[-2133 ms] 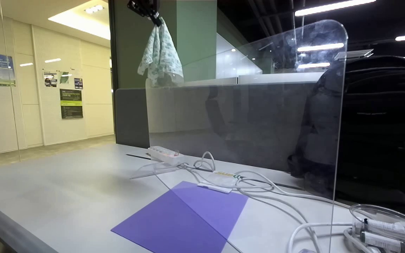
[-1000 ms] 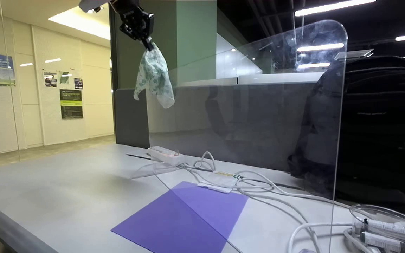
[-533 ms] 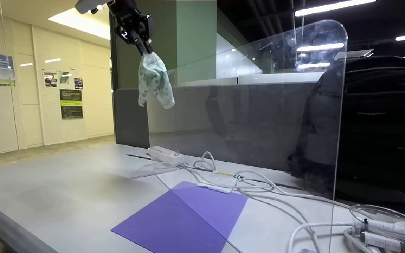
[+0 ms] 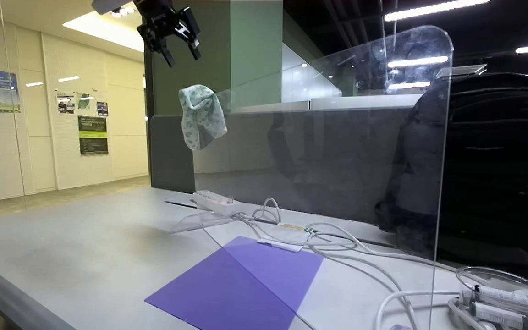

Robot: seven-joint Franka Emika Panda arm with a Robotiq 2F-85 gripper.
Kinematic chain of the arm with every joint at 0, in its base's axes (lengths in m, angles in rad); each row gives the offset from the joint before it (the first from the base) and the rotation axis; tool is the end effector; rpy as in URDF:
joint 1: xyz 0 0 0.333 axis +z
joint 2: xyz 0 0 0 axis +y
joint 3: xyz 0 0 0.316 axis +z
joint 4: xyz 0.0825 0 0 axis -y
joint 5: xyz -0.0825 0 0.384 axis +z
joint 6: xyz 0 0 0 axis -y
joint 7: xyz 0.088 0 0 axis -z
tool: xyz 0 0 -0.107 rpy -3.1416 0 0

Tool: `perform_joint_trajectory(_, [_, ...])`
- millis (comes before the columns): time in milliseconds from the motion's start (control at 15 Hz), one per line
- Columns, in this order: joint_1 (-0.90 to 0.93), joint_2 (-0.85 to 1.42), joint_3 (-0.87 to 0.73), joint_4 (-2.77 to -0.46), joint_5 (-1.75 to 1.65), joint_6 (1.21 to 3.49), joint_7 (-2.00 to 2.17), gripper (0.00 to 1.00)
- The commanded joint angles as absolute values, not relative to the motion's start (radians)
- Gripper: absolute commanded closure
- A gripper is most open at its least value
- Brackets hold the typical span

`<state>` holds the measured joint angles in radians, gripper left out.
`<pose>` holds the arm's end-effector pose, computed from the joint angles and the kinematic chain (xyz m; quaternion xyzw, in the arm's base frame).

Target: Pick up the towel and hang it on the object

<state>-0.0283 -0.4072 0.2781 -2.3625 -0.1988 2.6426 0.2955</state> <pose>0.4575 0.1361 0.5524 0.9361 0.0528 0.3458 0.0364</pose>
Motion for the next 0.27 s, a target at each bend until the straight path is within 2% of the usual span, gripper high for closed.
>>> perform_joint_trajectory(0, [-0.012, -0.433, 0.271, -2.378, -0.207, 2.668, 0.297, 0.00])
perform_joint_trajectory(200, [-0.005, -0.432, 0.273, -2.381, -0.204, 2.685, 0.288, 0.00])
